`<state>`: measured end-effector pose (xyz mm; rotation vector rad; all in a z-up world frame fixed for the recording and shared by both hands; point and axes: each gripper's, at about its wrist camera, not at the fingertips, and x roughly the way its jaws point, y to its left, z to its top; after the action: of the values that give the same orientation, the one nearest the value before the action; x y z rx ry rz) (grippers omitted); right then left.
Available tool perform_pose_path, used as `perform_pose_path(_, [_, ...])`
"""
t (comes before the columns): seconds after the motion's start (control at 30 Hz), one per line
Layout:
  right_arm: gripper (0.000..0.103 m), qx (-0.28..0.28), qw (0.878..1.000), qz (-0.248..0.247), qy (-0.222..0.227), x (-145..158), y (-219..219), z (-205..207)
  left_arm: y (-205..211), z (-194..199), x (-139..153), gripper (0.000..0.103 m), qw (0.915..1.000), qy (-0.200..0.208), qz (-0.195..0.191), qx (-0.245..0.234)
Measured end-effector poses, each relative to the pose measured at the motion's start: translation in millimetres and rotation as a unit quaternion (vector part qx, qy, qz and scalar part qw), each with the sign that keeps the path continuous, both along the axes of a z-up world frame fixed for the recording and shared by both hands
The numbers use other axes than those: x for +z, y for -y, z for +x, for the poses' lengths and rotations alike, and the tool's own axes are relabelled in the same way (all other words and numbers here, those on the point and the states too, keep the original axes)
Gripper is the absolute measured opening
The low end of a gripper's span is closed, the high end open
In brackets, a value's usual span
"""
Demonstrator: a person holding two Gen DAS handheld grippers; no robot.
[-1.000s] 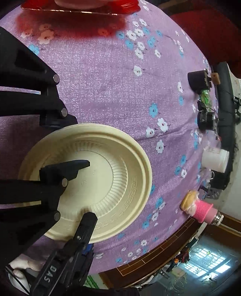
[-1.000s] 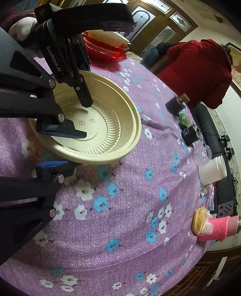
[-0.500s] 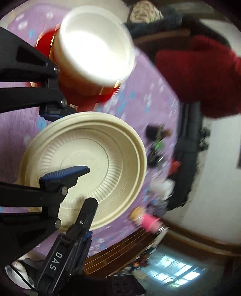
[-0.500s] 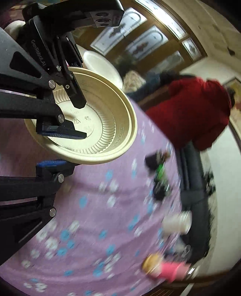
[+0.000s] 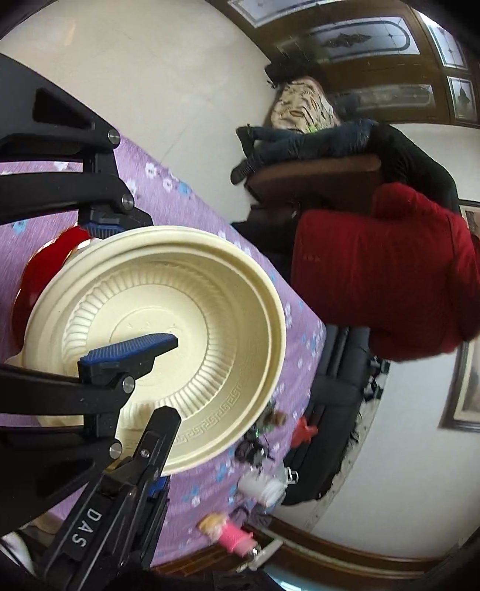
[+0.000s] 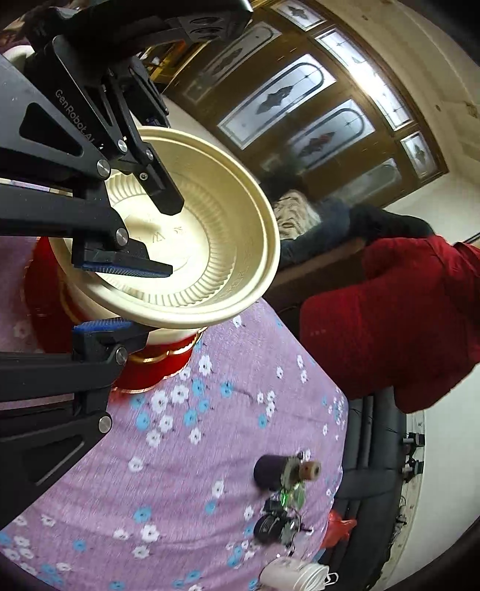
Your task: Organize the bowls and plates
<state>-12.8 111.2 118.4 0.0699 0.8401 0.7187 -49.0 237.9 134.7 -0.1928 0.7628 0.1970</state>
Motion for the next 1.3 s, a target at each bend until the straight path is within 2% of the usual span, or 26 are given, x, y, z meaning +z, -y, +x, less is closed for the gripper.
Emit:
perform_pose_path(0.1, [0.022,-0.003,1.000,-0.016,0.002,-8.2,-9.2,2.3,-4.1,6.7,-9.3,0.048,1.0000,-0.007,0.005,0.004])
perform_pose_path(0.17, [0.022,-0.006,1.000,-0.026,0.008,-13.0,-12.9,3.9,-8.5,5.6,-12.4,0.060,1.0000,-0.006,0.002,0.004])
perform_pose_path(0.37, [0.027,-0.018,0.998,-0.047,0.044,-16.6,-17.7,3.6,-9.9,-6.6,-6.1,0.077,0.9994,0.027,0.016,0.015])
perform_pose_path(0.5, [0.031,-0.026,0.997,-0.042,0.065,-16.0,-18.9,-1.0,-13.4,-17.3,-2.2,0.078,0.9988,0.038,0.018,0.024])
perform_pose_path(0.57, [0.040,-0.027,0.996,-0.032,0.075,-12.0,-17.6,-4.8,-13.9,-24.2,-0.2,0.079,0.9985,0.041,0.018,0.030])
perform_pose_path(0.77, [0.051,-0.047,0.993,-0.002,0.105,7.1,1.7,-23.0,-5.6,-42.5,8.0,0.086,0.9968,0.056,0.039,0.040])
perform_pose_path(0.93, [0.060,-0.061,0.990,-0.007,0.126,11.8,19.8,-41.7,7.1,-57.0,10.3,0.091,0.9951,0.065,0.058,0.047])
perform_pose_path(1.3, [0.066,-0.085,0.992,-0.013,0.092,-14.4,58.3,-60.6,30.4,-64.8,0.3,0.093,0.9962,0.042,0.061,0.045])
